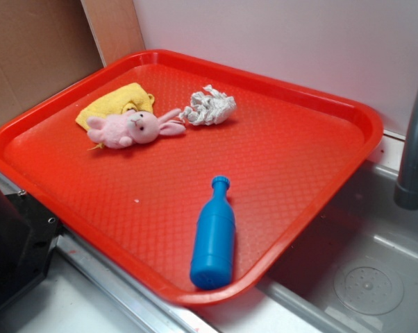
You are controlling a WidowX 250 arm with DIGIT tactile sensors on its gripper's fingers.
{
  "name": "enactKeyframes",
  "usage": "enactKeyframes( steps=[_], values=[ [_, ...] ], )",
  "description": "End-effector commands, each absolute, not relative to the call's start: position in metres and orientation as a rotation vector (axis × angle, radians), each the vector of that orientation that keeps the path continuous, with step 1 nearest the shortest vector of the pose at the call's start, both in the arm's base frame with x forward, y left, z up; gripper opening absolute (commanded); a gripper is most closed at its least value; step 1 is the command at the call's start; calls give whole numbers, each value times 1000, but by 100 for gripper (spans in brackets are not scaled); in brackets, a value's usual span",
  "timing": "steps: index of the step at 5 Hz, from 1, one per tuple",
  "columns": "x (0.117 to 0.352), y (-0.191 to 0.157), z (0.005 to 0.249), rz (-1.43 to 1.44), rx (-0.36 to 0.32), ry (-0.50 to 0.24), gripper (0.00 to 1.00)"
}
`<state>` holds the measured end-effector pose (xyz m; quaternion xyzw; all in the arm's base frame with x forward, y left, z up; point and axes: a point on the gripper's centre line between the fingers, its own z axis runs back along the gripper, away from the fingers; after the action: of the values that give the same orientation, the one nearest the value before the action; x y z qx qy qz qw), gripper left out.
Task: Grab the blue bottle.
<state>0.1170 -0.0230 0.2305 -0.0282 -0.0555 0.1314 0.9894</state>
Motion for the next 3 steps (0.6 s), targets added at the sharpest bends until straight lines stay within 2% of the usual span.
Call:
enactKeyframes(
  steps=[1,2,3],
  values=[
    [130,-59,203,553,-121,-57,100],
    [151,-85,174,620,-101,-20,100],
    [159,-108,144,643,-121,11,100]
  ],
)
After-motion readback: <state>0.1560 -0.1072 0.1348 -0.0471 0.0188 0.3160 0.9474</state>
